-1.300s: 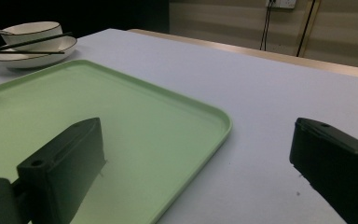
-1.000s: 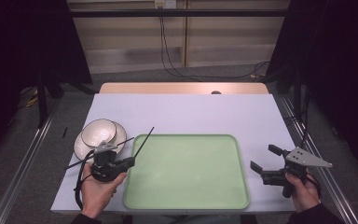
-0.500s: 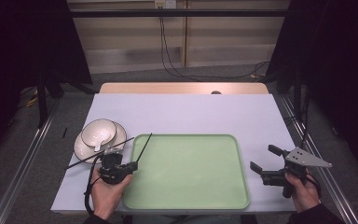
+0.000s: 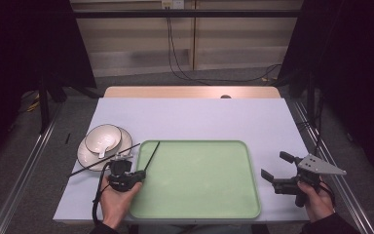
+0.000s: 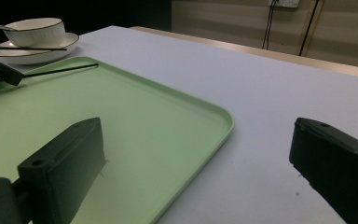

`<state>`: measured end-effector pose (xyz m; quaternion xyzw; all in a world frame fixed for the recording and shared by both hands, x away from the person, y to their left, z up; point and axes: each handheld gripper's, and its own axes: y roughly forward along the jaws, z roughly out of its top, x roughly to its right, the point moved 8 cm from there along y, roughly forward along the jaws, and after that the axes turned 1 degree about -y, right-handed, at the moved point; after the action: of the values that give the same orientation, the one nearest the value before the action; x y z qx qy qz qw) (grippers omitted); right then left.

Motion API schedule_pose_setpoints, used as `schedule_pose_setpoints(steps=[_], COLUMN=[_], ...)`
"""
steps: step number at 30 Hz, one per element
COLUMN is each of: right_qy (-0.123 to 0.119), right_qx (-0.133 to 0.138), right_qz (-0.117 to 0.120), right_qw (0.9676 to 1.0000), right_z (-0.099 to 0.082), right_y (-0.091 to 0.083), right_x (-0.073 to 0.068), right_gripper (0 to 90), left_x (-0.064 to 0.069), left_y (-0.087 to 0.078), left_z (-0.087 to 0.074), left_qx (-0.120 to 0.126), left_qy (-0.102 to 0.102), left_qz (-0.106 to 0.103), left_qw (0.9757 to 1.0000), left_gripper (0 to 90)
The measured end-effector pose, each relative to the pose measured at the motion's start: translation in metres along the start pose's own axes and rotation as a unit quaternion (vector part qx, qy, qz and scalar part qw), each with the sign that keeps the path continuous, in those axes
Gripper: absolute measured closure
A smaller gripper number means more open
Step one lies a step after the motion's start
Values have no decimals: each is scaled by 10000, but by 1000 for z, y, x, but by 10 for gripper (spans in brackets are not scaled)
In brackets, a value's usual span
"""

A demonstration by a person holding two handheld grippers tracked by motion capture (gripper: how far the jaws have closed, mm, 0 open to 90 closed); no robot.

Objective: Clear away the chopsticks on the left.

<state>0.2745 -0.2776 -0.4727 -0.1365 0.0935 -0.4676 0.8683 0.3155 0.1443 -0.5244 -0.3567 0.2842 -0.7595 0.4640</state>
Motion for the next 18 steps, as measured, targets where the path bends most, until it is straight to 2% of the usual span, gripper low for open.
schedule_pose_setpoints(steps=[4, 5, 6, 9, 15, 16, 17, 18], right_qy=[11, 12, -27, -33, -55, -41, -41, -29], right_qx=[9, -8, -9, -22, -23, -27, -27, -20], right_qz=[-3, 6, -6, 19, 20, 29, 29, 28], right_qw=[10000, 10000, 10000, 10000, 10000, 10000, 10000, 10000], right_z=[0, 0, 0, 0, 0, 0, 0, 0], right_y=[-1, -1, 0, 0, 0, 0, 0, 0], right_x=[0, -1, 0, -1, -2, -2, -2, -2], right_gripper=[29, 29, 29, 29, 29, 29, 29, 29], left_x=[1, 2, 2, 2, 3, 3, 3, 3], left_y=[1, 2, 2, 2, 1, 1, 1, 1], left_z=[-2, -2, -2, -2, -2, -1, -1, -2], left_qx=[-14, -45, -23, -6, -53, 13, 13, -12], left_qy=[8, 110, 106, 73, 196, 324, 324, 424], left_qz=[38, 72, 69, 24, -36, -85, -85, -94], left_qw=[10000, 9999, 9999, 10000, 9998, 9994, 9994, 9991], left_gripper=[849, 847, 844, 822, 810, 759, 724, 727])
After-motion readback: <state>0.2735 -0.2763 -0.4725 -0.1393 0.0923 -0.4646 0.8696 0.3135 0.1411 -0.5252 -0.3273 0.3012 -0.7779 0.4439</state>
